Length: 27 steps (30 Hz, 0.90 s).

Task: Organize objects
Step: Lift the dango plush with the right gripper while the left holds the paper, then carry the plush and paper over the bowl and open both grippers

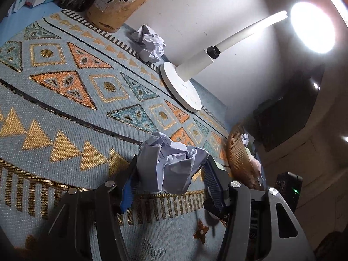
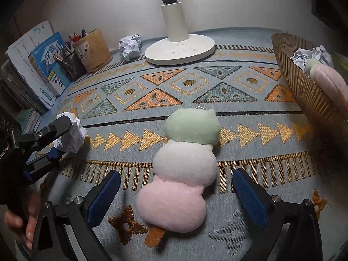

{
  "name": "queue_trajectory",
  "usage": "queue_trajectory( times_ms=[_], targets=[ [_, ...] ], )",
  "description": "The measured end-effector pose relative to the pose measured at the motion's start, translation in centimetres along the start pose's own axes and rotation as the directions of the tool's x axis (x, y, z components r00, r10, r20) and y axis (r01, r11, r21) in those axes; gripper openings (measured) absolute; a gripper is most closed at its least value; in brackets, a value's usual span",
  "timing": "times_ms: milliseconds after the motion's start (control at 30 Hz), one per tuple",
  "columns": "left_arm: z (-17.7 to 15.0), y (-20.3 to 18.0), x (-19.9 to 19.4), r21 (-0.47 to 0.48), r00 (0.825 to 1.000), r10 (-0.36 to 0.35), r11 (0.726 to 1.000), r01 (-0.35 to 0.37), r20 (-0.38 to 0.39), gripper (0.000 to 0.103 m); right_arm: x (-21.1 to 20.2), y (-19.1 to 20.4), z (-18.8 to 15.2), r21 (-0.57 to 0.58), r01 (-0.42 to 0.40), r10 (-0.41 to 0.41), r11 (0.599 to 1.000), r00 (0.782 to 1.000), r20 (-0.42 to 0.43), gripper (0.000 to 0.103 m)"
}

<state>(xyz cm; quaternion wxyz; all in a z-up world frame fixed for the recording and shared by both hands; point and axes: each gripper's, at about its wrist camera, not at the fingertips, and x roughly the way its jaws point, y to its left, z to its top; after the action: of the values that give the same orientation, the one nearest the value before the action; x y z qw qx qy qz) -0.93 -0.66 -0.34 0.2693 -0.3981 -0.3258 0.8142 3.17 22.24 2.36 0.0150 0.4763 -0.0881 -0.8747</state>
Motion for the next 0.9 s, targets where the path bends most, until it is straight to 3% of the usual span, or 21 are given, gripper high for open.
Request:
queue_trajectory(
  times_ms=[100,167,200,233,367,433,500,533,600,667,733,800,900],
  targets=[
    [0.0,0.1,0.0,0.002,1.000,0.000,1.000,0.000,0.001,0.054,0.3,1.0,0.0,0.036,0.126,-0.126,0.991,0.992,-0.022,0.095],
    [0.0,0.1,0.0,0.006,1.000,-0.009,1.000,0.009,-0.001,0.054,0.2,1.8,-0.6,0.040,0.234,-0.234,0.971,0.972,0.013,0.078],
    [0.0,0.0,0.0,0.010,1.000,-0.013,1.000,0.013,-0.004,0.054,0.0,1.9,-0.9,0.050,0.234,-0.236,0.971,0.971,0.038,0.072],
    [-0.1,-0.1,0.1,0.018,1.000,-0.011,1.000,0.011,-0.005,0.054,-0.4,2.2,-1.2,0.048,0.246,-0.249,0.968,0.967,0.062,0.051],
    [-0.4,-0.8,-0.1,0.062,1.000,-0.001,0.998,0.001,0.004,0.054,-1.2,3.3,-2.2,0.009,0.269,-0.268,0.963,0.958,0.106,0.049],
    [-0.5,-1.2,-0.1,0.086,1.000,0.000,0.996,0.000,-0.001,0.054,-2.3,3.8,-2.7,-0.013,0.207,-0.204,0.978,0.970,0.136,0.049],
    [-0.7,-1.7,-0.1,0.114,1.000,0.004,0.993,-0.002,-0.015,0.054,-3.2,2.7,-3.6,0.066,0.003,-0.009,0.998,0.996,0.093,0.049],
    [-0.8,-2.0,-0.1,0.131,1.000,0.006,0.991,-0.004,-0.018,0.054,-3.4,1.4,-4.2,0.145,-0.130,0.121,0.981,0.990,0.072,0.049],
    [-1.2,-2.8,-0.2,0.170,1.000,0.022,0.985,-0.020,-0.008,0.054,-4.1,-1.1,-5.4,0.258,-0.277,0.261,0.926,0.961,0.094,0.049],
    [-1.4,-4.0,-0.2,0.209,0.999,0.047,0.977,-0.046,0.000,0.054,-5.9,-3.4,-6.0,0.288,-0.318,0.290,0.903,0.947,0.135,0.049],
    [-1.3,-6.1,0.1,0.221,1.000,0.012,0.975,-0.007,-0.021,0.054,-9.2,-5.6,-5.8,0.271,-0.351,0.297,0.896,0.929,0.222,0.049],
    [-0.9,-10.0,0.2,0.275,0.998,-0.060,0.959,0.061,-0.012,0.054,-12.9,-7.6,-4.6,0.252,-0.326,0.246,0.911,0.921,0.303,0.049],
    [-0.2,-17.4,2.3,0.413,0.993,-0.111,0.904,0.113,-0.028,0.054,-17.3,-11.1,-1.9,0.259,-0.205,0.093,0.944,0.916,0.390,0.049]
  ],
)
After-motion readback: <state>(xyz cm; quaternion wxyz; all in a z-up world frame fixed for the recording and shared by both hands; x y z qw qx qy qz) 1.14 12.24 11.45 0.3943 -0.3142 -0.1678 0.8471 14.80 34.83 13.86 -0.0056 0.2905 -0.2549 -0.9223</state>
